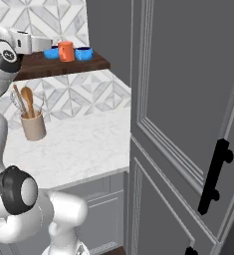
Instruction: Gather all objects into one cabinet and sort the glasses and bowls to opposite sides.
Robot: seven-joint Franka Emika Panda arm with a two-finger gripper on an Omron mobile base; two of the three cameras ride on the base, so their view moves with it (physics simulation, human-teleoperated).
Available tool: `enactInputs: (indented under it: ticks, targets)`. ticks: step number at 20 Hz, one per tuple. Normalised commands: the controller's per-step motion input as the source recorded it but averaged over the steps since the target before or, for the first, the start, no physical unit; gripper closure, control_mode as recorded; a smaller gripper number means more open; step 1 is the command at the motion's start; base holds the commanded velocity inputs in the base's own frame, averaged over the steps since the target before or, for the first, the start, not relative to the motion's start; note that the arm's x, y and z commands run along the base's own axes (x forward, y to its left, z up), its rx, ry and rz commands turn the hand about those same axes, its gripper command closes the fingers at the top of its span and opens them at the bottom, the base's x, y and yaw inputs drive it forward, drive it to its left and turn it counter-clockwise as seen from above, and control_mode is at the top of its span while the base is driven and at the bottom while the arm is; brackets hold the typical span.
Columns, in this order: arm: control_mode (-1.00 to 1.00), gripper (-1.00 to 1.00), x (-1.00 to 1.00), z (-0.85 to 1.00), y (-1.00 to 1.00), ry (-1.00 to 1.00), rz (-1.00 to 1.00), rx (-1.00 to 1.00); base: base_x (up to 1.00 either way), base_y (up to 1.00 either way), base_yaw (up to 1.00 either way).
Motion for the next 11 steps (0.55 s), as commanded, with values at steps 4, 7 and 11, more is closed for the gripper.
enactInputs:
  ticks: [4, 7, 11]
  targets:
    - [-1.0, -1.0, -1.0, 0.0, -0.43, -0.02, -0.02, 0.02, 0.0, 0.0, 0.0]
    - [-1.0, -1.0, -1.0, 0.0, -0.49, 0.0, 0.0, 0.0, 0.0, 0.0, 0.0]
    - [-1.0, -1.0, -1.0, 0.0, -0.36, 0.0, 0.01, 0.0, 0.0, 0.0, 0.0]
